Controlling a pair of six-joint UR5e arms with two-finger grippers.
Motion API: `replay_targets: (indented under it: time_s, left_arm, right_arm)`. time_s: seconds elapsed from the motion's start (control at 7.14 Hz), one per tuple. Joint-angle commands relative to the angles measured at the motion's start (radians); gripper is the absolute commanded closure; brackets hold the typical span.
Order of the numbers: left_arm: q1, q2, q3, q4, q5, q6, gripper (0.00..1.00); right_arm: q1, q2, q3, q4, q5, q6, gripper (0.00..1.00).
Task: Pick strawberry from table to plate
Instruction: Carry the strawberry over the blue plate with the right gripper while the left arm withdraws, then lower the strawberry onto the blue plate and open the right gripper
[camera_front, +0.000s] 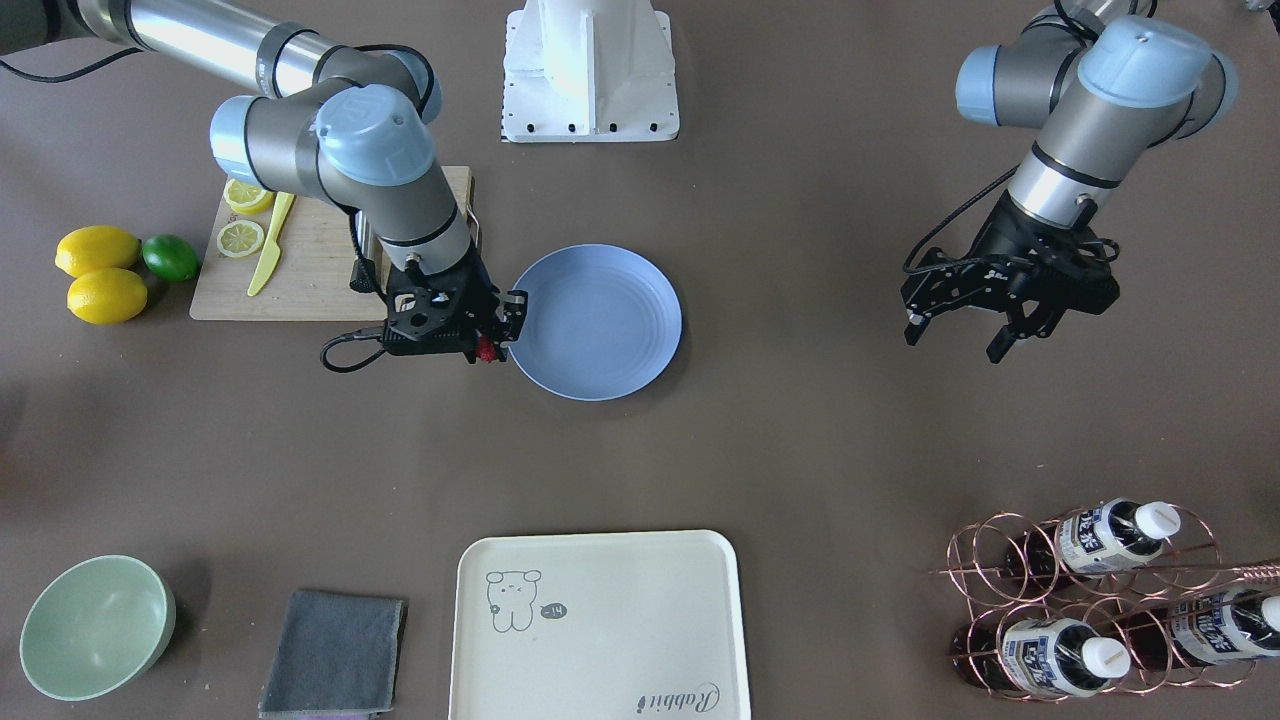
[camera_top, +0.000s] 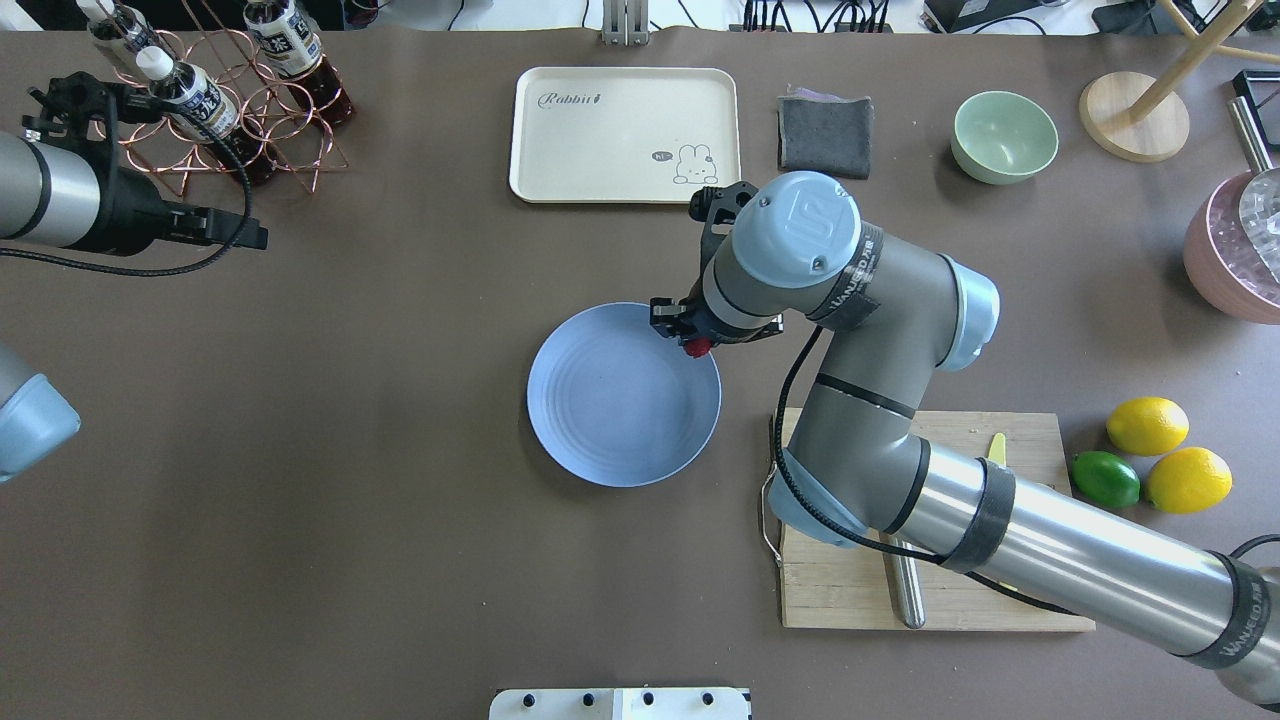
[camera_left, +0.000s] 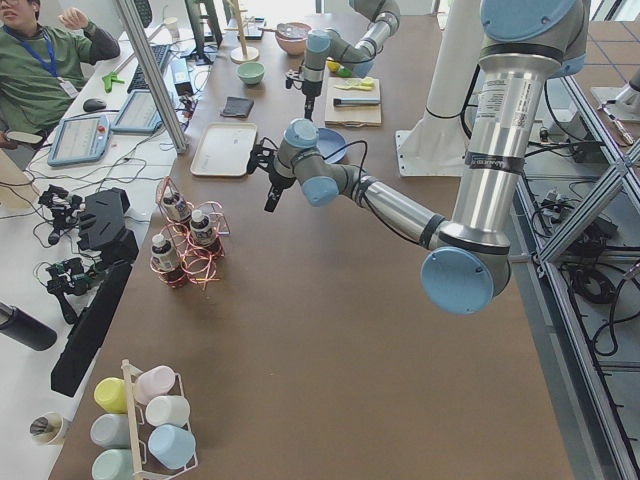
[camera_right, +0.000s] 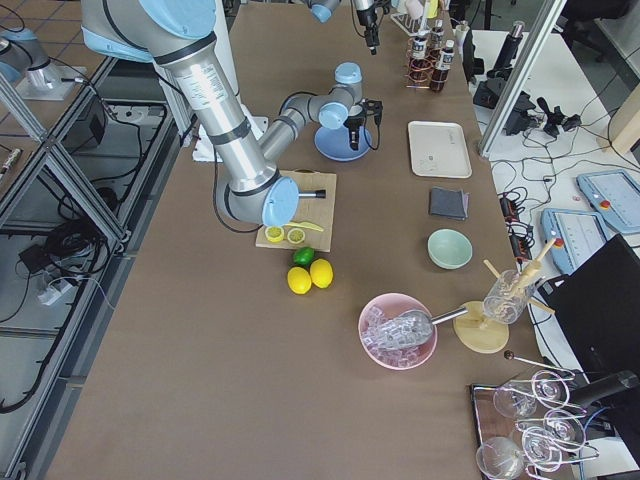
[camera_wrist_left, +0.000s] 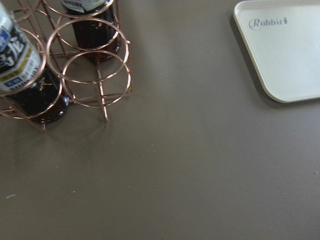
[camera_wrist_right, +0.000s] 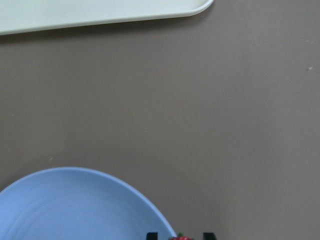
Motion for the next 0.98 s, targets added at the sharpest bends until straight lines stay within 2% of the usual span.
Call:
replay_targets:
  time_s: [0.0,0.14,0.28,0.84]
  left_arm:
    - [-0.125,0.062,0.031,0.006,-0.198,0.028,0.02]
    - [-0.139,0.07,0.047,0.009,-0.203,0.111,0.02]
    - [-0.156,0.122,0.047,0.009,-0.205,0.173,0.02]
    - [-0.19,0.128,0.07,0.009,-0.206,0.186,0.02]
  right_arm:
    - [-0.068,0.055,-0.037,-0.007,-0.067,0.004,1.0]
    - [-0.074,0.072,-0.085,0.004,-0.08,-0.002,1.0]
    - [-0.083,0.101,-0.131,0.022,-0.087,-0.002,1.0]
    - [-0.133,0.1,-0.151,0.055,-0.127,-0.003,1.0]
